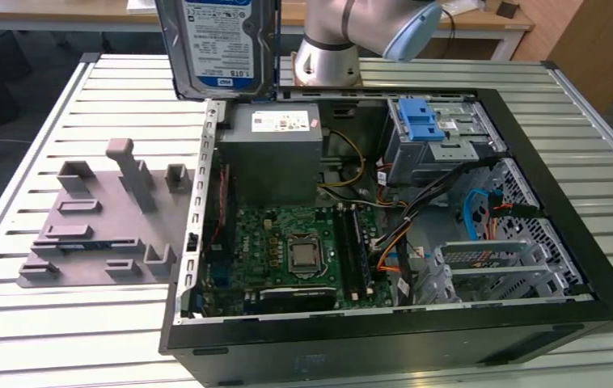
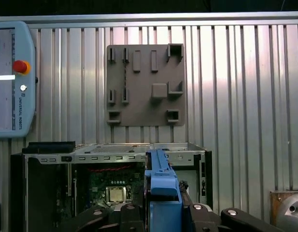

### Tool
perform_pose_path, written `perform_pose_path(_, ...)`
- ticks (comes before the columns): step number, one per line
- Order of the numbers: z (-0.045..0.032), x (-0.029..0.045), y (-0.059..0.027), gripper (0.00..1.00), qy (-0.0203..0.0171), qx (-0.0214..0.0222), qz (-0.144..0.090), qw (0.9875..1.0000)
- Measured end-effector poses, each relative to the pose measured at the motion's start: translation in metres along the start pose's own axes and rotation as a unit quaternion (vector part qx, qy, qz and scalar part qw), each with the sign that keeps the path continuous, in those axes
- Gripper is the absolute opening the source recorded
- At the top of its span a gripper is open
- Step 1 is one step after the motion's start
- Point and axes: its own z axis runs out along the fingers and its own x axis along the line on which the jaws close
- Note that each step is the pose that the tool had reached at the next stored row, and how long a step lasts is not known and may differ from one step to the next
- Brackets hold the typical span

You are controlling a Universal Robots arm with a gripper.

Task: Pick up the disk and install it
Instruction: 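Pick up the disk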

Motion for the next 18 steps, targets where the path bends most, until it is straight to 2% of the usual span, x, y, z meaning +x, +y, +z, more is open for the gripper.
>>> perform_pose_path(1,0.0004,0.0016,-0.0015,0.36,0.0,0.0008,0.0,1.0)
perform_pose_path(4,0.0019,0.0086,-0.0068,0.36,-0.0006,0.0154,0.0,0.9999)
perform_pose_path(5,0.0026,0.0108,-0.0073,0.36,-0.0007,0.0165,0.0,0.9999)
perform_pose_path(8,0.0056,0.0177,-0.0105,0.36,-0.0008,0.0172,0.0,0.9999)
perform_pose_path(18,0.0115,0.0277,-0.0302,0.36,-0.0007,0.0172,0.0,0.9999)
